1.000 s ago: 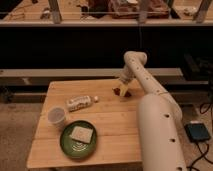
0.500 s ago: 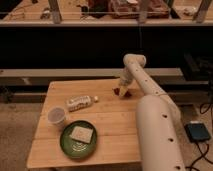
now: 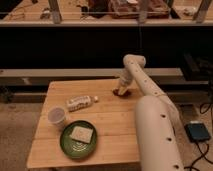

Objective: Place the pepper in the ceramic cup

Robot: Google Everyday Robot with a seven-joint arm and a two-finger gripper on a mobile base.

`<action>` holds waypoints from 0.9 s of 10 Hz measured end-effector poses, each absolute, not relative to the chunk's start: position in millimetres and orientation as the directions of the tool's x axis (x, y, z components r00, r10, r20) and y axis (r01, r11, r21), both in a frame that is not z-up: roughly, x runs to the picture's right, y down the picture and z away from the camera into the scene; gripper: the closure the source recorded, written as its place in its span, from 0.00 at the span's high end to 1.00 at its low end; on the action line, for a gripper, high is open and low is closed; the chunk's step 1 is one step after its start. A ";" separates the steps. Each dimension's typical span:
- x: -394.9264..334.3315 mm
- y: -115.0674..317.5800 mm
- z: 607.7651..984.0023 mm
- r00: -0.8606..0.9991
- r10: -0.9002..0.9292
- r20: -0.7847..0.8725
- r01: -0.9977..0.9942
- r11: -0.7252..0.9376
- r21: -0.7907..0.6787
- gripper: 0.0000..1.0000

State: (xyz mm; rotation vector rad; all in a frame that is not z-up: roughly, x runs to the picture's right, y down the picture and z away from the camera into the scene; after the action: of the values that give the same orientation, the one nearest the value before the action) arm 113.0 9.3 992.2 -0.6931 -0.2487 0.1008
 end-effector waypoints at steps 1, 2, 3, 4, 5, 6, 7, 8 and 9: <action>111.2 9.7 990.9 0.965 0.168 0.203 0.003 0.764 -0.645 0.00; 110.0 9.4 989.6 0.964 0.163 0.209 0.011 0.764 -0.646 0.00; 108.9 10.0 989.4 0.963 0.161 0.215 0.017 0.762 -0.647 0.00; 107.8 10.6 989.2 0.963 0.158 0.220 0.024 0.760 -0.650 0.00; 106.3 11.3 988.9 0.962 0.154 0.227 0.032 0.757 -0.652 0.00; 105.4 11.4 989.0 0.961 0.153 0.232 0.037 0.756 -0.654 0.02; 105.7 12.2 989.0 0.960 0.153 0.236 0.042 0.753 -0.657 0.09; 105.5 12.6 989.6 0.959 0.153 0.239 0.045 0.751 -0.659 0.18; 105.5 14.0 991.1 0.958 0.156 0.242 0.046 0.747 -0.664 0.30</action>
State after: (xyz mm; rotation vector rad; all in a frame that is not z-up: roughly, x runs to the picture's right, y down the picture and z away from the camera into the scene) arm 105.5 14.0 991.1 -0.7278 -0.2922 0.0611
